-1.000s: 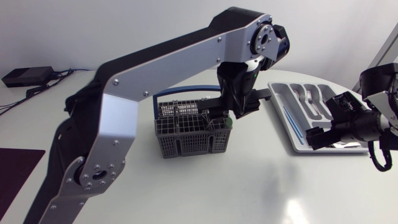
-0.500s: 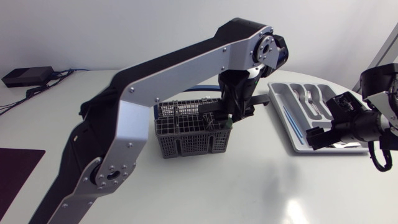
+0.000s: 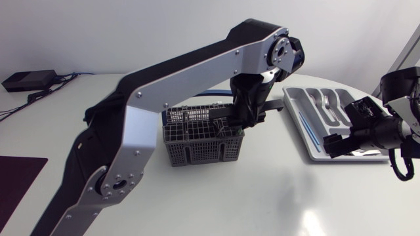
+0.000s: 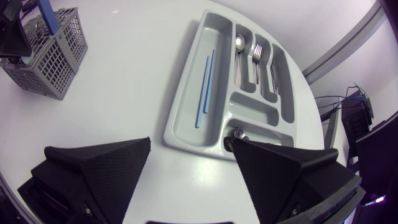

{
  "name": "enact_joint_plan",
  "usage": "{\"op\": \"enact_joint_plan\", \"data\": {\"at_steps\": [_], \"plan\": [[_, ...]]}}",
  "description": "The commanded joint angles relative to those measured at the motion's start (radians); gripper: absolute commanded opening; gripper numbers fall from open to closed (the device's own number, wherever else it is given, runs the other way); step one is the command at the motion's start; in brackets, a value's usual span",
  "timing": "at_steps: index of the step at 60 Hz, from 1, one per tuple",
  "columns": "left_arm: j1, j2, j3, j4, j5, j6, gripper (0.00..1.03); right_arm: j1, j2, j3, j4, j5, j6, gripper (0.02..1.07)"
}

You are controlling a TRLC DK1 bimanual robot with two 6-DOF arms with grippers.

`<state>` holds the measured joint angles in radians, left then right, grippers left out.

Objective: Unload the cutlery basket into the drawer organizer.

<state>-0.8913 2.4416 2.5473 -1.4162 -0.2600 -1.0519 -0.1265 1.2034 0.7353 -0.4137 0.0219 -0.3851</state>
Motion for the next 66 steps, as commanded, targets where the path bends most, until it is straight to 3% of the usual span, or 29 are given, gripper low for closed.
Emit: {"op": "enact_joint_plan", "data": {"at_steps": [1,15,66], "plan": [[0.003,0.027,0.024,-0.021,-0.01,-0.03,0.17,-0.004,0.007,-0.025,0.012,-0.007,0.005,0.97],[0.0,0.017,0.016,-0.024,-0.028,-0.028,0.06,-0.004,0.005,-0.025,0.012,-0.005,0.002,0.97],[0.017,-0.05,-0.035,-0.017,-0.031,-0.026,0.06,-0.004,0.004,-0.031,0.013,-0.004,0.0,0.97]]}}
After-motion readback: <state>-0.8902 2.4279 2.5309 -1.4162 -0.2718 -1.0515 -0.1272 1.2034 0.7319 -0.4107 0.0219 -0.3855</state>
